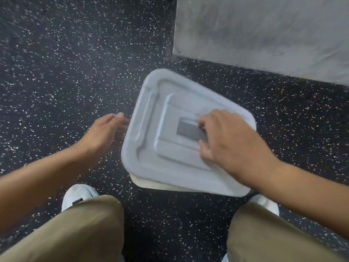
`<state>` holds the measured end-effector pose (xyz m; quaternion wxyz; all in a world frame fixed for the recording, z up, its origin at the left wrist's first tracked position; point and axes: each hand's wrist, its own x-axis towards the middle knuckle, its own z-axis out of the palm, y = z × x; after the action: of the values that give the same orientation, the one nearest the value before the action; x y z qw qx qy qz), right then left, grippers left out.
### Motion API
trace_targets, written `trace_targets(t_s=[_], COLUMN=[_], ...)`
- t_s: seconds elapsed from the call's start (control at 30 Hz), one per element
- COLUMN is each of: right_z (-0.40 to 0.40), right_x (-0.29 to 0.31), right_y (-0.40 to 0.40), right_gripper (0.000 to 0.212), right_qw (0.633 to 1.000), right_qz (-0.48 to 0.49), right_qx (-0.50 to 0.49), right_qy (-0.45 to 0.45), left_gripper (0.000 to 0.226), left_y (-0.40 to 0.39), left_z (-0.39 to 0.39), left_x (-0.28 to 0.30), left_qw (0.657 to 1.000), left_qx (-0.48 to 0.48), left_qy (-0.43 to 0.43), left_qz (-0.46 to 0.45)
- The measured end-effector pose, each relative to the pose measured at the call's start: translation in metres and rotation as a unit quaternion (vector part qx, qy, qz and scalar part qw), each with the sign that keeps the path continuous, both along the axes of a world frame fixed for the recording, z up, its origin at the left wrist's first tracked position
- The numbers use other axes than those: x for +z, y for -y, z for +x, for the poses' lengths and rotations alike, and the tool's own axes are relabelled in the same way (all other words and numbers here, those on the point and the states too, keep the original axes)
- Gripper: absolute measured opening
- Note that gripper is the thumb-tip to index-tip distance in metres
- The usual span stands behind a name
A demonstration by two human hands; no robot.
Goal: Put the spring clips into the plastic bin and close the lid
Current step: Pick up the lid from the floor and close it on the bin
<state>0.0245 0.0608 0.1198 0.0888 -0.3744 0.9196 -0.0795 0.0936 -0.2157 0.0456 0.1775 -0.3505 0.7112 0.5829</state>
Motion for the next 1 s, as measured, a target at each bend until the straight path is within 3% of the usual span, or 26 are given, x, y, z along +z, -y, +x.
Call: trace_targets(t_s=[0.13, 0.33, 0.5, 0.57, 0.67, 0.77, 0.9, 0.93, 1.0], right_z=[0.019, 0.022, 0.025, 0.023, 0.01, -0.005, -0.015, -0.014, -0.01], right_x=[-0.036, -0.059, -0.057, -0.052, -0.044, -0.042, -0.048, -0.05, -0.05], right_y=[0.004, 0.008, 0.003, -0.002, -0.022, -0.049, -0.082, -0.088, -0.093], right_gripper=[0.017, 0.011, 0.012, 0.023, 0.036, 0.058, 0.093, 0.092, 0.065], right_qw=[0.995, 0.989, 0.994, 0.998, 0.994, 0.946, 0.787, 0.755, 0.75], right_qz=[0.034, 0.048, 0.046, 0.025, -0.056, -0.082, -0.106, -0.117, -0.124], right_qx=[0.085, 0.114, 0.094, 0.065, -0.085, -0.305, -0.527, -0.539, -0.501], right_qy=[-0.038, -0.084, -0.043, 0.001, 0.044, 0.077, 0.303, 0.355, 0.414], left_gripper=[0.041, 0.051, 0.063, 0.068, 0.064, 0.057, 0.055, 0.05, 0.039], left_y=[0.006, 0.009, 0.005, 0.005, 0.002, 0.0, -0.003, -0.003, -0.006], left_z=[-0.002, 0.007, 0.013, 0.014, 0.013, 0.014, 0.012, 0.011, 0.01], left_x=[-0.002, -0.005, -0.002, -0.002, 0.0, 0.003, 0.007, 0.008, 0.011], left_qw=[0.998, 0.998, 0.995, 0.995, 0.994, 0.992, 0.991, 0.991, 0.987], left_qx=[0.049, -0.005, -0.056, -0.065, -0.093, -0.117, -0.129, -0.127, -0.131], left_qy=[0.003, 0.012, -0.008, -0.006, 0.006, 0.021, 0.009, 0.003, -0.004], left_qz=[0.05, 0.068, 0.077, 0.078, 0.055, 0.03, -0.018, -0.04, -0.092])
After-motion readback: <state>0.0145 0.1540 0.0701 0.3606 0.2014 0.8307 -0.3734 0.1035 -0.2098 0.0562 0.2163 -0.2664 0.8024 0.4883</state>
